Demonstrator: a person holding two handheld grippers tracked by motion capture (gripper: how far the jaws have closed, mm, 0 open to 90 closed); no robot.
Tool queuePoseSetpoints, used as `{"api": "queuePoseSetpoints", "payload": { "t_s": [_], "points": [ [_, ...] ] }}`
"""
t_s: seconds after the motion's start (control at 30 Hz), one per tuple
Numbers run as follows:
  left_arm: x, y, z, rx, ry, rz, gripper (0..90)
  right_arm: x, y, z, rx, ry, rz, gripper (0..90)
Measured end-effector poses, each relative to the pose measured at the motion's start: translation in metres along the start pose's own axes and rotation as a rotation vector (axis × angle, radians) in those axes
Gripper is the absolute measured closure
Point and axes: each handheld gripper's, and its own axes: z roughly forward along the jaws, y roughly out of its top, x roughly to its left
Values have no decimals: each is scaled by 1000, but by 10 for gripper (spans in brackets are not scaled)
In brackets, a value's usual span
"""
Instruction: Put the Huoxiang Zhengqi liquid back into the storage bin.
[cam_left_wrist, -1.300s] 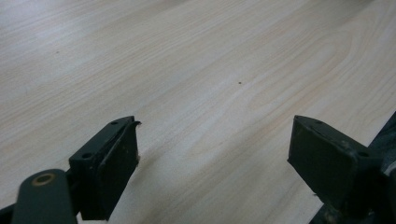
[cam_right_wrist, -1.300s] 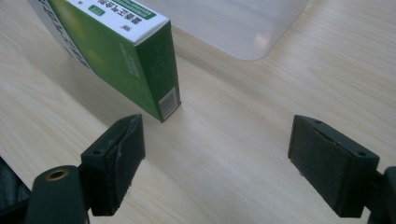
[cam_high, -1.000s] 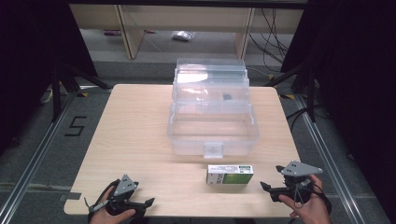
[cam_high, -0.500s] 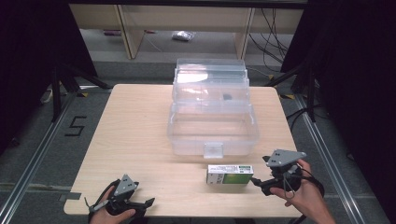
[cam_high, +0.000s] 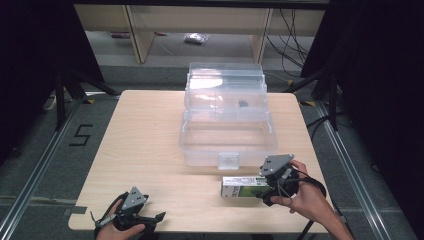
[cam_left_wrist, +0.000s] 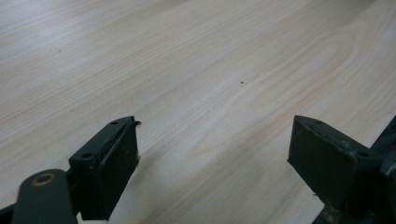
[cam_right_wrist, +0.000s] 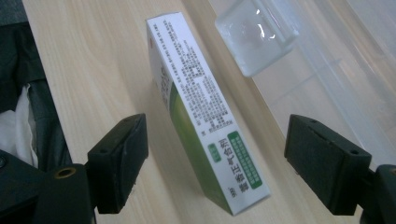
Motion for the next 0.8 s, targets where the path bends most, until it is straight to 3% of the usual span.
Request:
{"api": "queuePoseSetpoints", "payload": {
  "t_s": [0.03,0.23,0.3,0.4,0.47,0.8],
  "points": [
    [0,0,0,3,-2,13,154,-1,4,2,26,8,1,228],
    [0,0,0,2,-4,10,154,-3,9,9,36,16,-12,244],
    [-1,0,0,1,-5,0,154,-3,11,16,40,32,-39,251],
    [-1,0,0,6,-8,4,154,-3,13,18,52,27,-29,257],
    [0,0,0,7,-3,8,154,-4,18,23,56,42,-57,268],
    [1,0,-1,10,-4,19,154,-6,30,38,121,70,-76,300]
  ]
}}
